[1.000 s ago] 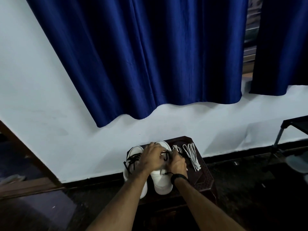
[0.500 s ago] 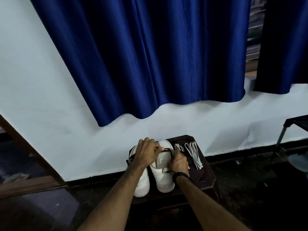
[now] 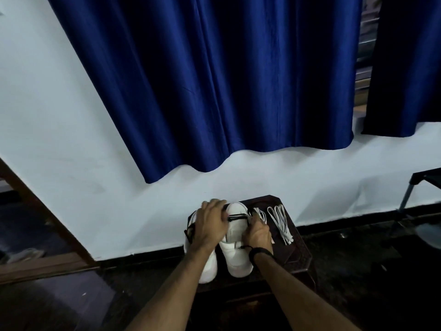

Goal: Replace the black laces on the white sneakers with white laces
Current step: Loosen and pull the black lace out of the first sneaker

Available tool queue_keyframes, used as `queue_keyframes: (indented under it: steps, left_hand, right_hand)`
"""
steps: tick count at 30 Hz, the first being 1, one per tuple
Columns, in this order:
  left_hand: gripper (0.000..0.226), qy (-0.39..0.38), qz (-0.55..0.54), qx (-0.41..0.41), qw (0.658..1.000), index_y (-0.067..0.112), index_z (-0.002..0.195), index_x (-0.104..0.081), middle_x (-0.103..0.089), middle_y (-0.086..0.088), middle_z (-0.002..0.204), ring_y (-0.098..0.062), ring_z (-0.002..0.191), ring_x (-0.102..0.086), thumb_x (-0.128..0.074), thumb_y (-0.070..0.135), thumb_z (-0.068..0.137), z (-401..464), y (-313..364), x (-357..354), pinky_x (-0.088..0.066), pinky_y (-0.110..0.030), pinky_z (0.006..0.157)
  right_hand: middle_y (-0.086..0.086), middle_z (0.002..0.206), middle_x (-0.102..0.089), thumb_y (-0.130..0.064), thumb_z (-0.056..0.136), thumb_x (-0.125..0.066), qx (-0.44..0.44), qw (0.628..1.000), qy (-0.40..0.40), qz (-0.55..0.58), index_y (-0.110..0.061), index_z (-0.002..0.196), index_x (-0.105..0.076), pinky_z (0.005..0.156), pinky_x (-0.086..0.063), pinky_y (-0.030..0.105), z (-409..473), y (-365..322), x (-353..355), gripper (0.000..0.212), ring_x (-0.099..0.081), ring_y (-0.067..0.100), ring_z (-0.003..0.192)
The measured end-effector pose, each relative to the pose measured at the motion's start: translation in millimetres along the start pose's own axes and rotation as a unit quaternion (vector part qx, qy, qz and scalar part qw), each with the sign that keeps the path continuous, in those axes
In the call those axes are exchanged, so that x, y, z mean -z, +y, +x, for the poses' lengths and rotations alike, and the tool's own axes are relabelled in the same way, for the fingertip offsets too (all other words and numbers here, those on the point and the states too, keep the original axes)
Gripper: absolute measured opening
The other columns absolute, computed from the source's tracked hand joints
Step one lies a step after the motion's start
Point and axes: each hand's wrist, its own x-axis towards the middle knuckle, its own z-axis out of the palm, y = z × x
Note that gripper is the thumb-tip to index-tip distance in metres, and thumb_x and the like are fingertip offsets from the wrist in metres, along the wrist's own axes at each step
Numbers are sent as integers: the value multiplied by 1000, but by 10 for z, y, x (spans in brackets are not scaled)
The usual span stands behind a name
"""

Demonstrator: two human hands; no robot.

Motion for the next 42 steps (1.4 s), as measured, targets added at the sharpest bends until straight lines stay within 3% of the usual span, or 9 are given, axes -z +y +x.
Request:
queue_keyframes:
  steps: [4,10,23,27,30,33,37,40,42]
  left_hand:
    - [28,-93,32,-140,985,22,106,-68,-69,-1,104,-25,102,-55,-52,17,84,-37,307,-170,-39,-35,83]
    - [25,-81,108,-98,986,11,93,-73,-67,-8,99,-27,101,-57,-50,21,90,1,285,-235,-43,-37,83]
    - [22,-106,127,-84,983,19,100,-67,-71,-5,101,-28,98,-63,-48,23,88,1,303,-264,-38,-37,87]
    - [9,63,-29,13,998,17,78,-61,-66,-1,76,-28,78,-62,-54,22,82,-44,209,-185,-44,-38,68]
    - [9,243,-118,191,944,21,79,-63,-67,1,75,-29,78,-59,-61,15,85,-83,26,-50,-39,-38,70]
    - [9,208,-118,304,922,19,84,-67,-69,-7,87,-35,90,-57,-63,11,85,-107,-43,-8,-36,-39,76]
    - [36,161,-28,181,970,18,113,-68,-66,-2,110,-30,102,-55,-65,12,77,-94,42,-90,-42,-42,84]
    - [51,13,-21,14,1000,20,134,-57,-65,2,121,-24,111,-55,-58,20,82,21,213,-177,-43,-38,92]
    - [40,-73,37,-65,995,24,124,-62,-66,3,119,-21,113,-56,-54,29,85,58,276,-289,-38,-37,94]
  right_hand:
    - [20,105,-64,-15,92,-44,9,1000,2,19,-8,123,-48,76,-45,40,-5,50,-18,33,-61,38,100]
    - [19,106,-65,-23,91,-48,-8,999,14,50,-11,126,-50,79,-50,41,22,40,-41,36,-61,37,101]
    - [19,111,-63,-20,90,-50,0,999,-1,43,-11,128,-47,82,-48,39,17,69,-50,39,-59,37,105]
    - [20,114,-62,-12,88,-45,12,1000,-10,-1,-7,132,-43,82,-45,40,31,79,-36,44,-58,37,107]
    - [22,112,-62,-9,87,-44,9,1000,5,7,-6,129,-45,82,-47,43,52,71,-54,42,-59,39,104]
    - [24,117,-59,-9,89,-45,15,999,21,30,-5,132,-45,82,-48,44,45,72,-92,44,-59,41,104]
    - [18,135,-41,-10,92,-44,19,999,26,35,-10,141,-39,84,-46,43,38,70,-112,50,-55,40,110]
    - [17,136,-40,-15,95,-44,23,999,18,40,-10,143,-35,84,-46,43,52,82,-109,49,-55,40,110]
    - [17,136,-38,-17,94,-48,26,998,20,48,-10,144,-33,81,-47,43,52,100,-112,53,-56,40,107]
